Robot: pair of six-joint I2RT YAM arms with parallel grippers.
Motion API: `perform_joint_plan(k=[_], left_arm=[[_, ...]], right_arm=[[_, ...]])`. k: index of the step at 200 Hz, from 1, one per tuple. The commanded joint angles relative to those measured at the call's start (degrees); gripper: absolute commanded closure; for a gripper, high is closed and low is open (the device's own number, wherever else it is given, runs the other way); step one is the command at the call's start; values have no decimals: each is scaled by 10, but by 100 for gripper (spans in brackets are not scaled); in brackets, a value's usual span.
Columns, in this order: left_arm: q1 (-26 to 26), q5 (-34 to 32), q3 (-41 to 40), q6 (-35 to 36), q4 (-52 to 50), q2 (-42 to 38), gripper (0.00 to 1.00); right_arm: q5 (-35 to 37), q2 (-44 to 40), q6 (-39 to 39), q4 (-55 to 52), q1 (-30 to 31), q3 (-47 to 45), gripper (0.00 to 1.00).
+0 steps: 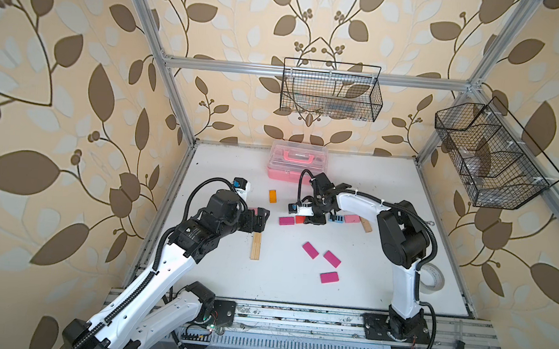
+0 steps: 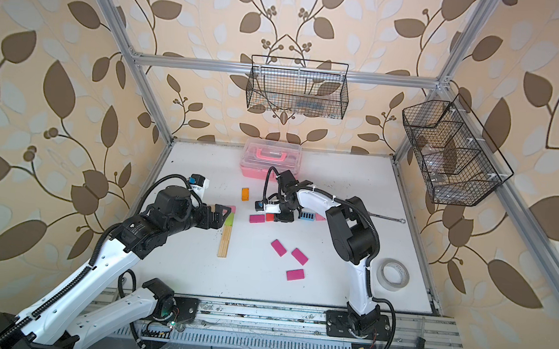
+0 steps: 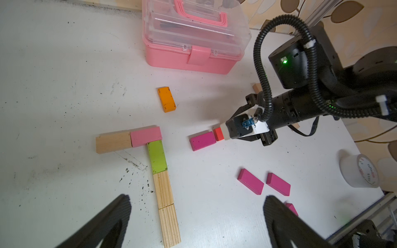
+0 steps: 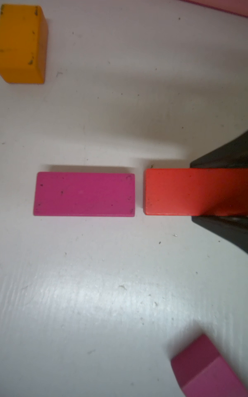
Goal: Assemble the number 7 with building blocks
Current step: Place the building block at the center of the board.
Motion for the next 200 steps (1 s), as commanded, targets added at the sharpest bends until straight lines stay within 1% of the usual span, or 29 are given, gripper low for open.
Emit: perform_joint_plan(k=[1,31,35,43,95,122,165,200], left_arm=[[-3,-17,2,2,8,-9,1],[-3,-24,7,2,-2,-18,1],[-4,-28,8,3,-5,-21,1],[-4,-34,10,5,-12,-27,1],[-4,-85,26,23,-82,-81,1],[-4,-105,31,27,-114,-109,1],[-4,-127,25,31,-130,-162,1],[-3,-137,24,32,-144,-177,1]], right_arm=[[-6,13,-13,-26,4,19,63],[-26,-4,-12,-10,12,9,52],[-30,-6,-12,-7,13,8,49],[-36,-9,-12,-2,16,6,47],[-61,2,0,6,47,25,47],[-70,34,2,-25,54,67,48],[-68,78,6,-71,60,130,49],[-70,95,6,-88,66,154,50]])
